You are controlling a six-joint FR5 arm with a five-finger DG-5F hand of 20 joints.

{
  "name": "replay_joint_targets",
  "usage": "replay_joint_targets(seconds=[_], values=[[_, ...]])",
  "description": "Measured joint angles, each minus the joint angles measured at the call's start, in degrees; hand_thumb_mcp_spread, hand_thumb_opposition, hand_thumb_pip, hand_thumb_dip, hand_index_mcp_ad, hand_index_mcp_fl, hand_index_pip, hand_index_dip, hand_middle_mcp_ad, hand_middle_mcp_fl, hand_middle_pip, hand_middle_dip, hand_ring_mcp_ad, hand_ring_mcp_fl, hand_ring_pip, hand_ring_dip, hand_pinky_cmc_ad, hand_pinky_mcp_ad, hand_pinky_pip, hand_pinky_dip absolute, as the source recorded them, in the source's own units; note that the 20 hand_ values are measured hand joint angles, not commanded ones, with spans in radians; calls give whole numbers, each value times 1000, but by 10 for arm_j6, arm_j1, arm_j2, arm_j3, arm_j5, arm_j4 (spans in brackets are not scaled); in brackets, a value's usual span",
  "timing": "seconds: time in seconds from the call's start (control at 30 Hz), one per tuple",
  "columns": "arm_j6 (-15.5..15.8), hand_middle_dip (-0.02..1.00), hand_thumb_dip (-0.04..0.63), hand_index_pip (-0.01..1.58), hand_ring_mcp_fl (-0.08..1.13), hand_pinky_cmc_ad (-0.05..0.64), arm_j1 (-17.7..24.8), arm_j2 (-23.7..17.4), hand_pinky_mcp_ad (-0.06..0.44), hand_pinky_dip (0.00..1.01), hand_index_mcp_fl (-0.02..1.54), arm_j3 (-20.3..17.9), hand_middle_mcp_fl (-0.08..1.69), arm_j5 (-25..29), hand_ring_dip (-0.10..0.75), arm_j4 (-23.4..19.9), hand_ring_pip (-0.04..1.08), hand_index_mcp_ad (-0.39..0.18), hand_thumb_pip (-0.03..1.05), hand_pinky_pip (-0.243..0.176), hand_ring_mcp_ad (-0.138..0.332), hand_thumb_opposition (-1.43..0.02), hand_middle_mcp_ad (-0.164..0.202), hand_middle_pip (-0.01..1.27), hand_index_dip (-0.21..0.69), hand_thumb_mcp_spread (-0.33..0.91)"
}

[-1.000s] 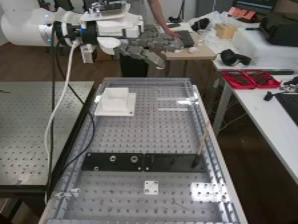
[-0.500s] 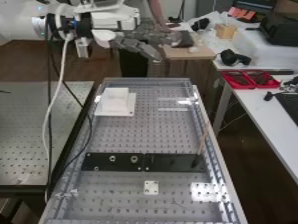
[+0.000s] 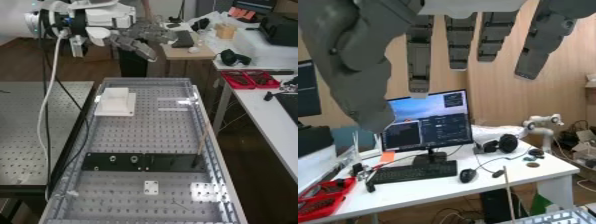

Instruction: Grab the paper clip and place it in the clear container

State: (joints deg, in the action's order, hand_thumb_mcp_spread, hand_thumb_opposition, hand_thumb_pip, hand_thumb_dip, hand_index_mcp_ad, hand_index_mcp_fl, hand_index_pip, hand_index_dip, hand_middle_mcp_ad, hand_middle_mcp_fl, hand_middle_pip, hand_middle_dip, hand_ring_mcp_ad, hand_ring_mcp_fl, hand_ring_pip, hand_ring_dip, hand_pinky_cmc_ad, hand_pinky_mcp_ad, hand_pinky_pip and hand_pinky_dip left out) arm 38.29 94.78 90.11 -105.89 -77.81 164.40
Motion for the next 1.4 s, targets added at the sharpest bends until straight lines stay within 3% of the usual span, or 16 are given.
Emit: replay_joint_targets(seconds=[0.13, 0.57, 1.4], values=[[2, 182, 278, 771, 0, 344, -3, -1, 278, 497, 24, -2, -9, -4, 96, 0, 79, -143, 730, -75, 98, -759, 59, 119, -2, 271], [11, 182, 253, 518, 0, 344, -25, -3, 281, 499, 21, 1, -9, -36, 96, 1, 79, -129, 696, -75, 101, -730, 58, 119, 12, 257], [24, 182, 251, 450, 0, 365, -39, -8, 281, 499, 24, 7, -9, -60, 96, 10, 79, -129, 696, -79, 105, -730, 58, 119, 51, 257]])
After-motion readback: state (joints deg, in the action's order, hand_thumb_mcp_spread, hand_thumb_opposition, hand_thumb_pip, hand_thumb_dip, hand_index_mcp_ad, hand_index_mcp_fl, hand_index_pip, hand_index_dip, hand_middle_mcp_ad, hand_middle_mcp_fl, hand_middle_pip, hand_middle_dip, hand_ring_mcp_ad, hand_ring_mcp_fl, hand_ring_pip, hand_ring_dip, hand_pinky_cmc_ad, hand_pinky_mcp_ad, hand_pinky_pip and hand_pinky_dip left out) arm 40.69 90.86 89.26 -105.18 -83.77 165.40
